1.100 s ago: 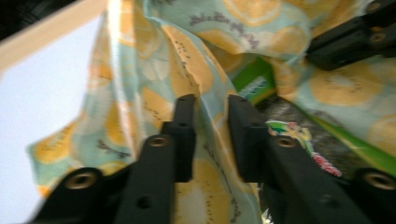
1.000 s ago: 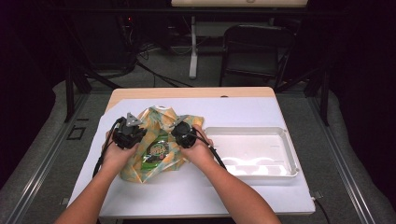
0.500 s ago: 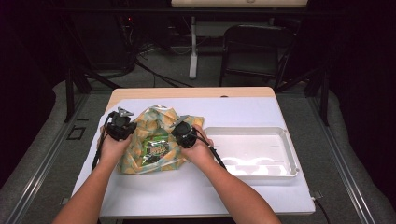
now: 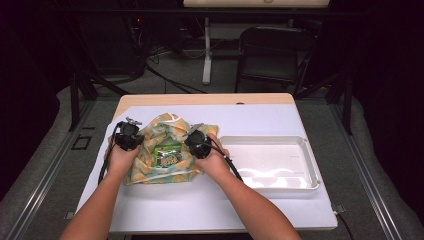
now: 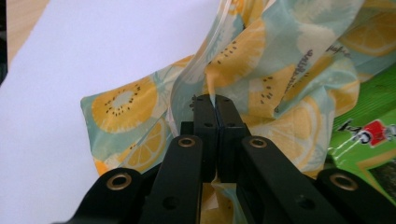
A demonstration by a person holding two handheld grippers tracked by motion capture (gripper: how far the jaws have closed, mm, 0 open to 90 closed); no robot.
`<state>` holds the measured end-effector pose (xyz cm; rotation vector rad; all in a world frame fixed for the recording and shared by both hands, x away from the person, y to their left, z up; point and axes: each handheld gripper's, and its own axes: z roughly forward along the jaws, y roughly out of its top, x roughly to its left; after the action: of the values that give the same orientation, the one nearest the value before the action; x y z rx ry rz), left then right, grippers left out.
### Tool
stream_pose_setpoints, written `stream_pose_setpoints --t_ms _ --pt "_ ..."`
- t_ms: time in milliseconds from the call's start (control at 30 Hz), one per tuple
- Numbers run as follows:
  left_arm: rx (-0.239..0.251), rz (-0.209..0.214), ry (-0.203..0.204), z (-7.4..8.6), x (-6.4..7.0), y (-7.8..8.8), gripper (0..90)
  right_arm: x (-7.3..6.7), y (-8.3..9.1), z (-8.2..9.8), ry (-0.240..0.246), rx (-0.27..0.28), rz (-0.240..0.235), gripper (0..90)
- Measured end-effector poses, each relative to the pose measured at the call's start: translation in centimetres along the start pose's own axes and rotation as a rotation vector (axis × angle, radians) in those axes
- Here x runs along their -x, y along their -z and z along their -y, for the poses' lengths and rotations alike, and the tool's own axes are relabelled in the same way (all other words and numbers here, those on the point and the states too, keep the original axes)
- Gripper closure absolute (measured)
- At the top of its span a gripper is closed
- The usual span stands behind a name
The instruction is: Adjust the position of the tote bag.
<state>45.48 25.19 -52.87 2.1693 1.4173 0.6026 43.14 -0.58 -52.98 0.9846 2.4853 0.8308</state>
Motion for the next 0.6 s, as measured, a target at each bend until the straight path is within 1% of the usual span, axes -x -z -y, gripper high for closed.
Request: stream_pose_setpoints --t_ms 33,100,133,267,333,367,433,467,500,533,567,600 --pt "-0.01 0.001 -0.002 0.0 -0.2 -0.1 88.8 0.0 0.0 0.0 0.0 0.0 0.0 87.0" --pt "-0.02 0.016 0.024 0.2 -0.3 -0.5 87.8 0.0 0.0 0.0 0.001 0.0 0.001 87.0" --pt "-0.024 0.023 0.028 0.2 -0.4 -0.6 87.5 0.0 -0.1 0.1 -0.004 0.008 0.002 86.9" --pt "-0.042 0.023 0.034 0.4 -0.5 -1.1 87.0 0.1 0.0 0.1 -0.001 0.0 0.004 87.0" --pt "-0.046 0.018 0.034 0.4 -0.5 -1.3 86.7 0.1 0.0 0.1 0.002 -0.005 0.001 87.0" --pt "-0.046 0.021 0.034 0.5 -0.5 -1.3 86.6 0.1 -0.1 0.2 -0.006 0.003 0.002 87.0" --pt "-0.043 0.017 0.036 0.5 -0.4 -1.5 86.3 0.1 -0.1 0.2 -0.007 0.002 0.003 87.0" --pt "-0.048 0.023 0.035 0.5 -0.5 -1.5 86.0 0.1 -0.1 0.2 -0.007 0.003 0.003 87.0" --pt "-0.052 0.028 0.044 0.5 -0.5 -1.4 85.4 0.1 -0.1 0.2 -0.007 0.002 0.002 87.0" --pt "-0.047 0.037 0.053 0.4 -0.5 -1.3 84.1 0.1 -0.1 0.2 -0.006 0.001 0.001 86.9" --pt "-0.029 0.046 0.061 0.3 -0.5 -1.0 80.9 0.0 -0.1 0.2 -0.006 0.003 0.002 86.9" --pt "-0.003 0.054 0.058 0.1 -0.5 -0.4 79.0 0.1 -0.1 0.2 -0.004 0.002 0.001 86.8"
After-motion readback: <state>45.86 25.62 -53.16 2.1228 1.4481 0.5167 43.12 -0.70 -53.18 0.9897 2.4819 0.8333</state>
